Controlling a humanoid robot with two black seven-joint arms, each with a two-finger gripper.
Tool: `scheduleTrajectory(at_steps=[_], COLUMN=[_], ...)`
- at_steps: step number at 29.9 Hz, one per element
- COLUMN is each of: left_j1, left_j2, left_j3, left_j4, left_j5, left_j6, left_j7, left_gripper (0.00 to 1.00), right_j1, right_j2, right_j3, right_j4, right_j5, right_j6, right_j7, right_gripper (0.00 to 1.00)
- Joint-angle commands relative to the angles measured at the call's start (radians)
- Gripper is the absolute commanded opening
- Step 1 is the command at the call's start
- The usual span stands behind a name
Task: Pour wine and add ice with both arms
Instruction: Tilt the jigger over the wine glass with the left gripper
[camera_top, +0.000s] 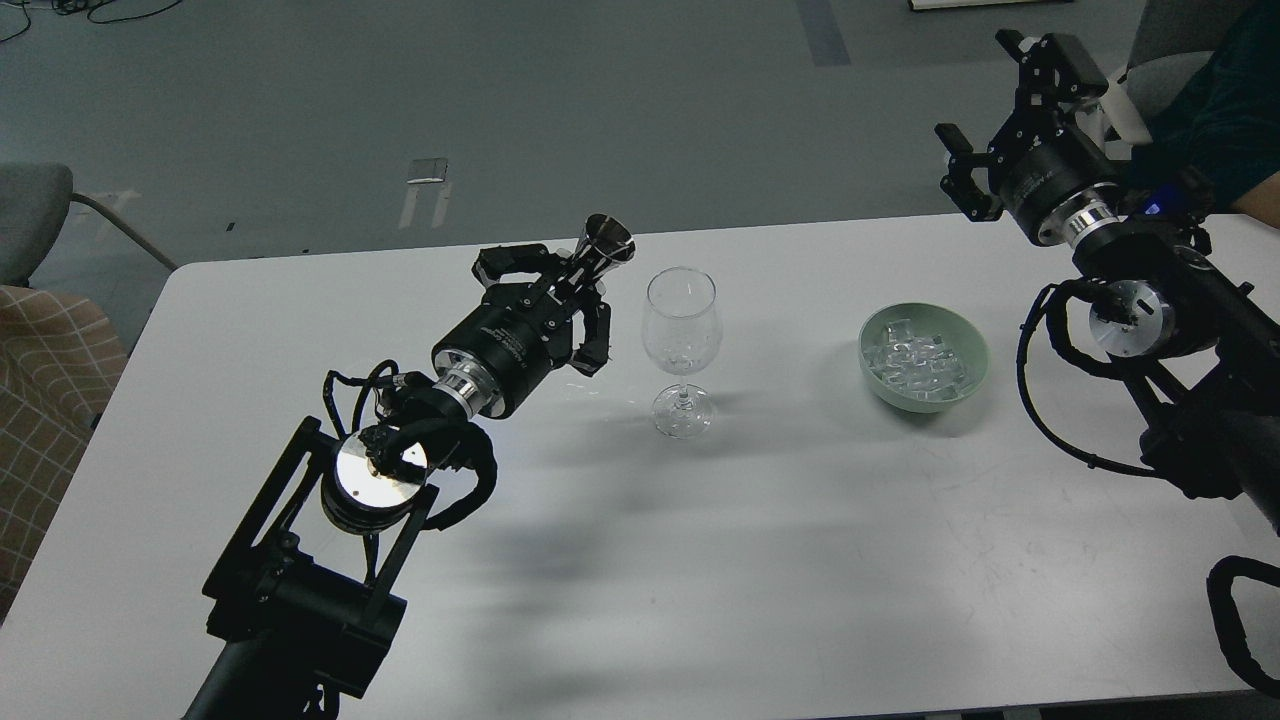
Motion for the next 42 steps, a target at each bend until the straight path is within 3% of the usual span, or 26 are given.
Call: scheduleTrajectory(at_steps=[1, 42], left_j1=[-0.026, -0.070], left_j2=[0.000, 0.000], left_j3=[0.025, 0.044], left_j4=[0.010, 0.054], left_j5=[0.003, 0.242], left_j6=[0.020, 0.022], left_j7=[-0.003, 0.003], left_gripper=[0.00, 0.00], right_j1=[0.000, -0.013], right_j2=[0.004, 0.004], right_j3=[0.000, 0.002], right_j4=[0.000, 0.009], right_j5=[0.000, 0.000], right_j6=[0.000, 0.000], right_j7=[0.000, 0.000], right_gripper=[1.00, 1.00])
